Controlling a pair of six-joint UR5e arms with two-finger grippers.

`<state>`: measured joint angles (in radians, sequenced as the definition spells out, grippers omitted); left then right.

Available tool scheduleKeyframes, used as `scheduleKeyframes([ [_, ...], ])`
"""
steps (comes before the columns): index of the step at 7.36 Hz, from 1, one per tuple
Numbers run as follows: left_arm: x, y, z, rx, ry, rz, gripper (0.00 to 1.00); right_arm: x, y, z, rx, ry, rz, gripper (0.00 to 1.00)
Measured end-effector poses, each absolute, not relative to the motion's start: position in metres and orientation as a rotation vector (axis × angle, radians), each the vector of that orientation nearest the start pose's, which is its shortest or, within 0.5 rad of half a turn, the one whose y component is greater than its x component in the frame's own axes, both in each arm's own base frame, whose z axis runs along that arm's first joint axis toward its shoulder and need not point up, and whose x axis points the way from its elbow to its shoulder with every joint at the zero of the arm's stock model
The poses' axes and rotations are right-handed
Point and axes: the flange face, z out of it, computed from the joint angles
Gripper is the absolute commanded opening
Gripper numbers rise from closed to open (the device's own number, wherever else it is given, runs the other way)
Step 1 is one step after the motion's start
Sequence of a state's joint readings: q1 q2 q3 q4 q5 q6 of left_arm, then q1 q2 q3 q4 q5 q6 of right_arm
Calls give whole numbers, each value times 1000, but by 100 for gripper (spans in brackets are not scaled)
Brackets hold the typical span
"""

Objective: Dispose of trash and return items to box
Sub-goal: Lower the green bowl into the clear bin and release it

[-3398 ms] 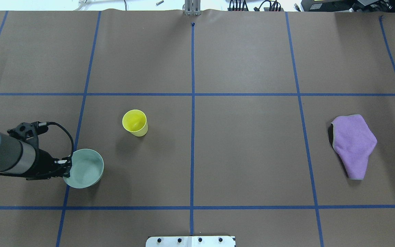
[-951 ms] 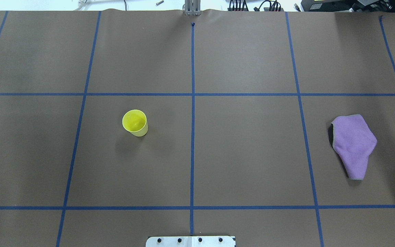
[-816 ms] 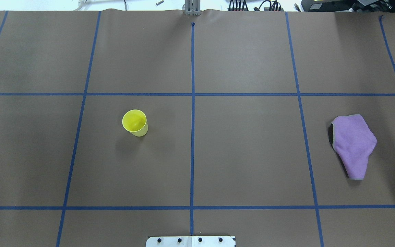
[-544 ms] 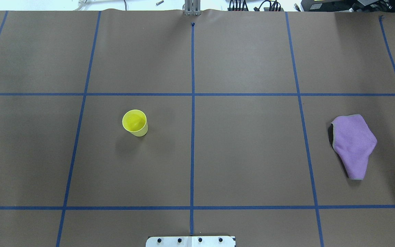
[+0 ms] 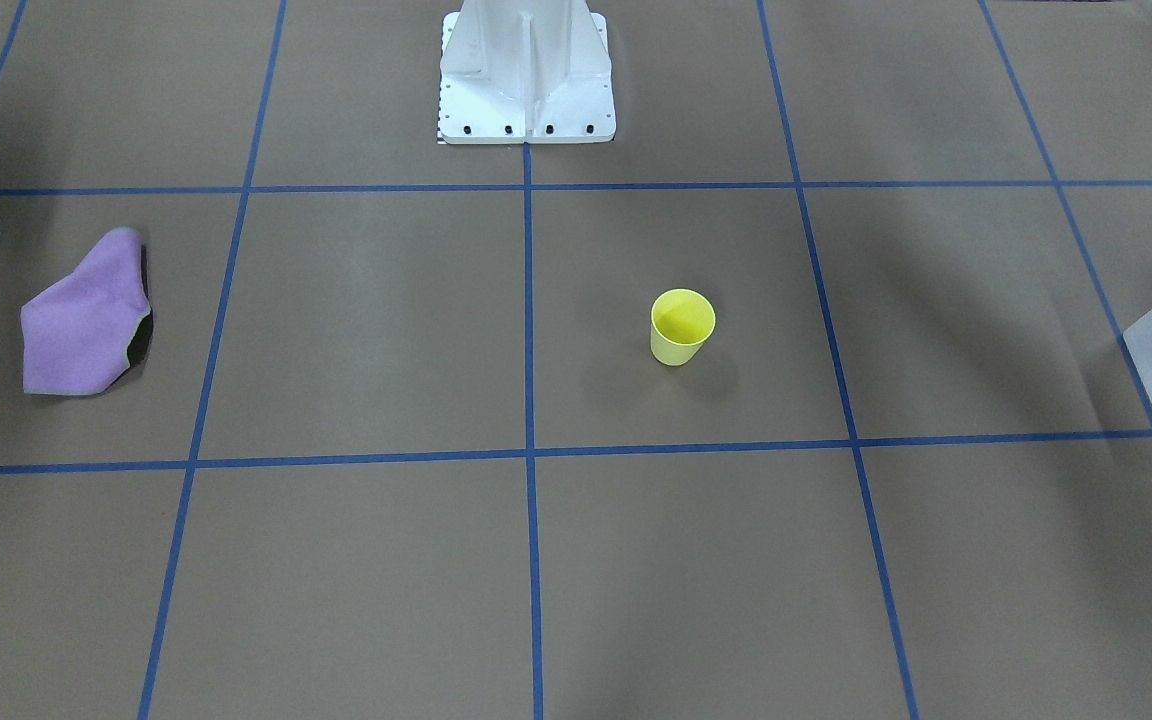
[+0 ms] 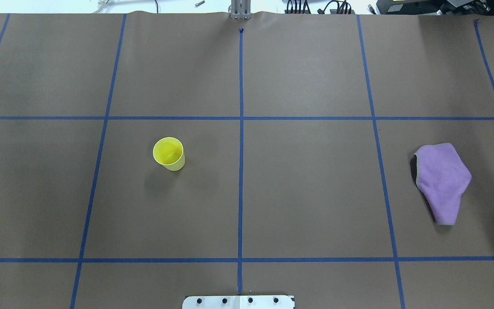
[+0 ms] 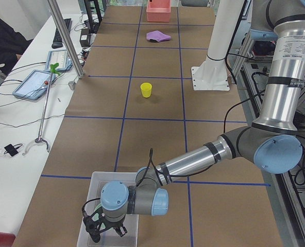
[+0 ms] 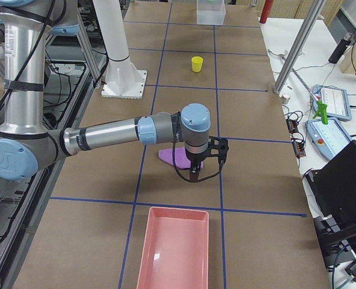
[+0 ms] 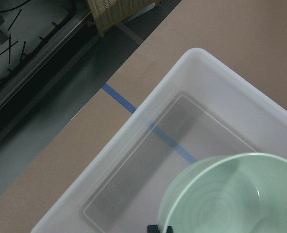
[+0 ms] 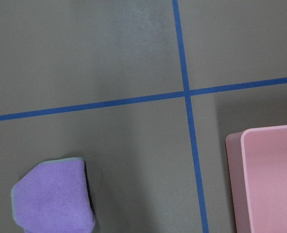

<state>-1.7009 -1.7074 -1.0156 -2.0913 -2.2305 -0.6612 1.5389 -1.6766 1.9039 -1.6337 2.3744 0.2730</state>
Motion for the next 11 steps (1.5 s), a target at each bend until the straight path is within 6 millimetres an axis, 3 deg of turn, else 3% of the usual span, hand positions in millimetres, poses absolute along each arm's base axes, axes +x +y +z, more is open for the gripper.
scheduleKeyframes([
  [2,-137,-501,814,-37,684,-706,99,47,-449,548,32,-817,161,100],
  [3,-137,-502,806,-9,690,-693,99,47,-449,548,32,-816,161,100],
  [5,-137,-516,754,83,716,-659,99,47,-449,549,32,-816,161,100],
  [6,-135,-528,713,122,726,-636,99,46,-449,549,31,-816,159,100],
  [7,-120,-540,665,135,730,-597,99,45,-449,549,30,-816,157,100],
  [9,-58,-548,554,123,737,-481,99,42,-449,549,27,-817,151,100],
  [11,20,-543,463,135,781,-349,99,41,-449,549,28,-820,144,100],
])
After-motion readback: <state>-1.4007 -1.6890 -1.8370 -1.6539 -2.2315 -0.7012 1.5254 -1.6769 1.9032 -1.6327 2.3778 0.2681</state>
